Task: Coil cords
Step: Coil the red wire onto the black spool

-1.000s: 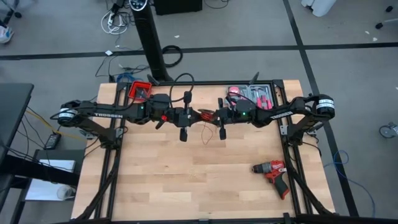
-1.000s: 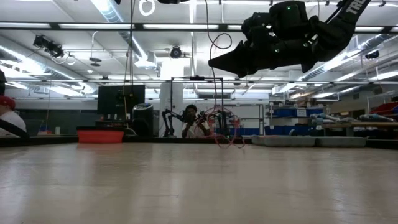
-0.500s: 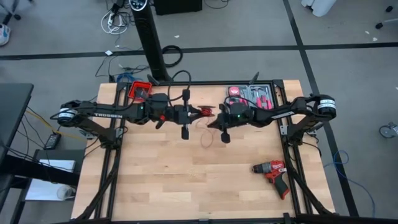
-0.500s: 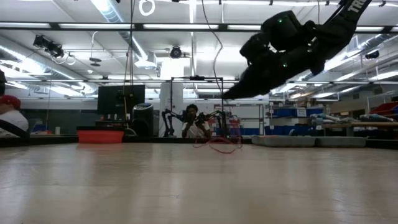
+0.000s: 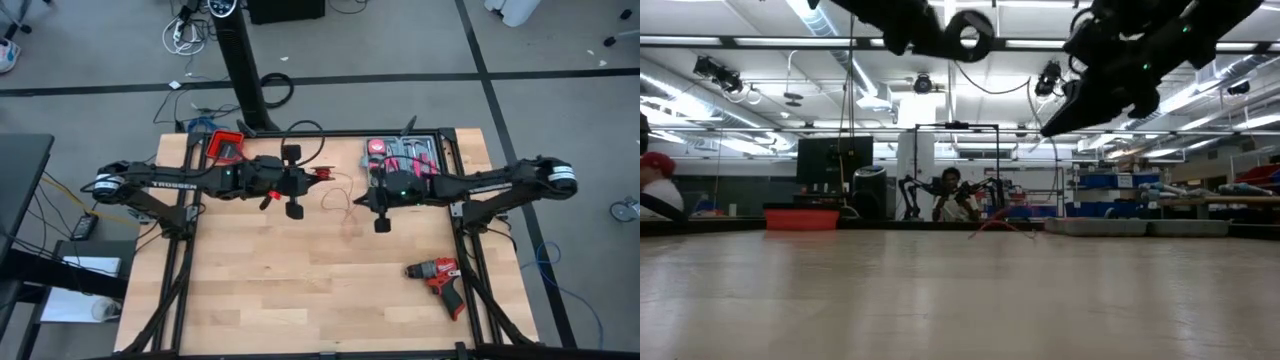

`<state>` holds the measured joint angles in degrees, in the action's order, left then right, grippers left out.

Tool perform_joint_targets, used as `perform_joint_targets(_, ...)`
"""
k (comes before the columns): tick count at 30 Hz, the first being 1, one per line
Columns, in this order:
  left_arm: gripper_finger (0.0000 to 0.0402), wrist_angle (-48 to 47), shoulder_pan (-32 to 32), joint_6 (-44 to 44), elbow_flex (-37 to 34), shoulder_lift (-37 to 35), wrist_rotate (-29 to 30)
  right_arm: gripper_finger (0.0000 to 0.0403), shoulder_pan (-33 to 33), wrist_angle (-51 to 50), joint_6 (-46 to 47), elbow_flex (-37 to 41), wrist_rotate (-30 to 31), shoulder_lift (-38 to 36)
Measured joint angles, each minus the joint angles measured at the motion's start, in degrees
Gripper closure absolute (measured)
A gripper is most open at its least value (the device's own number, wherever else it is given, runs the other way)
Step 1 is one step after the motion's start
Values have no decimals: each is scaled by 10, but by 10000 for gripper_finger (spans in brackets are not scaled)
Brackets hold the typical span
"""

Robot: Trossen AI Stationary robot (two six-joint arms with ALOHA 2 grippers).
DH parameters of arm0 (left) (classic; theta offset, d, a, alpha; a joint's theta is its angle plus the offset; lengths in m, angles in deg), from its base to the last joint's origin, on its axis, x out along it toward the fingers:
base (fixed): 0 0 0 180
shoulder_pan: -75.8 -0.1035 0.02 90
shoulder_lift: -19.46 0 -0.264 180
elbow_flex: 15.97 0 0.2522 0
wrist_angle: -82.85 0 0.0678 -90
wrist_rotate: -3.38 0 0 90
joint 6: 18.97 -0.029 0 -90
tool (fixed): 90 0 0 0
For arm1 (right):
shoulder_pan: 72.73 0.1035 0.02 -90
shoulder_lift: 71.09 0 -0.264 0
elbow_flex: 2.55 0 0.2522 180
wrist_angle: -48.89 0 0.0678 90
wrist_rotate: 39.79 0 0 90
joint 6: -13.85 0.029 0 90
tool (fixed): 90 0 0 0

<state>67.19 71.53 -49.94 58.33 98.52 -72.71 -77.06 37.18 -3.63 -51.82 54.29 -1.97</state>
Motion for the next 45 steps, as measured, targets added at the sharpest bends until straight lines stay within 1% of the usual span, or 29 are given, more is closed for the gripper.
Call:
perform_joint_targets(5, 396, -58, -24, 68, 0, 0, 7, 403, 11, -45, -16, 0, 38, -73)
perform_joint_targets(11, 396, -102, -50, 141, 0, 0, 1, 403, 25, -73, -52, 0, 39, -139)
perform_joint_targets(15, 396, -118, -62, 193, 0, 0, -53, 403, 36, -71, -115, 0, 37, -175)
perform_joint_targets(19, 396, -132, -67, 244, 0, 0, -104, 403, 35, -62, -158, -26, 36, -195)
perform_joint_targets(24, 396, -158, -68, 297, 0, 0, -149, 403, 35, -5, -216, -48, 32, -207)
perform_joint_targets(28, 396, -174, -65, 331, 0, 0, -183, 403, 31, 66, -232, -57, -5, -202)
perform_joint_targets(30, 396, -176, -62, 344, 0, 0, -212, 403, 26, 102, -233, -59, -26, -195)
perform_joint_targets(33, 396, -176, -53, 347, 0, 0, -253, 403, 13, 156, -233, -59, -32, -177)
perform_joint_targets(35, 396, -173, -45, 347, 0, 0, -281, 403, 4, 191, -228, -59, -27, -162)
perform_joint_targets(39, 396, -156, -28, 345, 0, 0, -339, 403, -7, 294, -198, -59, -4, -116)
perform_joint_targets(45, 396, -86, -2, 332, 0, 0, -434, 403, -15, 430, -143, -59, 66, -23)
